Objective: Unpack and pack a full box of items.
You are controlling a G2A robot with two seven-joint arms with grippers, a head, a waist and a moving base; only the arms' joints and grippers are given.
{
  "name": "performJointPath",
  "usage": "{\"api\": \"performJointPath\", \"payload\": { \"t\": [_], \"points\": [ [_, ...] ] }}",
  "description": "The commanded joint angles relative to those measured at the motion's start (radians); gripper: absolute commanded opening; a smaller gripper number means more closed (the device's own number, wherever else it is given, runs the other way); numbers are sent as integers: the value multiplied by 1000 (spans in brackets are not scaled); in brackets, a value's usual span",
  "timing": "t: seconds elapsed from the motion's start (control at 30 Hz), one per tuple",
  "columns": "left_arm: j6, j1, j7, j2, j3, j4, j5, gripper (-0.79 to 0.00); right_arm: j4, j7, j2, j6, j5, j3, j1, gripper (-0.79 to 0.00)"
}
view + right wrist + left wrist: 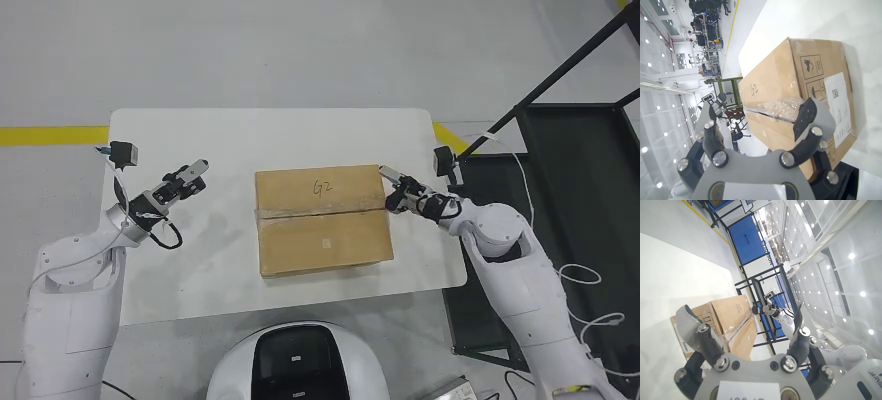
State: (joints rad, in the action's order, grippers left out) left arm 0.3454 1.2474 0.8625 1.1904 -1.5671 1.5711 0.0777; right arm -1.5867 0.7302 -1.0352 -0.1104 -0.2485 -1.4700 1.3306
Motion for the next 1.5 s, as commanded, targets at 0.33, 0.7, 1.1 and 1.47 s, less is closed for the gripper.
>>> {"api": "performJointPath", "payload": {
  "t": [0.33, 0.7, 1.1, 1.47],
  "points": [
    [0, 0, 0, 0, 0, 0, 0, 0, -42, -128, -12, 320, -152, -87, 93, 0],
    [0, 0, 0, 0, 0, 0, 0, -1, -36, -127, -13, 339, -163, -84, 96, -1],
    [0, 0, 0, 0, 0, 0, 0, -1, -36, -127, -13, 339, -163, -84, 96, 0],
    [0, 0, 0, 0, 0, 0, 0, 0, -36, -127, -13, 339, -163, -84, 96, 0]
  ]
}}
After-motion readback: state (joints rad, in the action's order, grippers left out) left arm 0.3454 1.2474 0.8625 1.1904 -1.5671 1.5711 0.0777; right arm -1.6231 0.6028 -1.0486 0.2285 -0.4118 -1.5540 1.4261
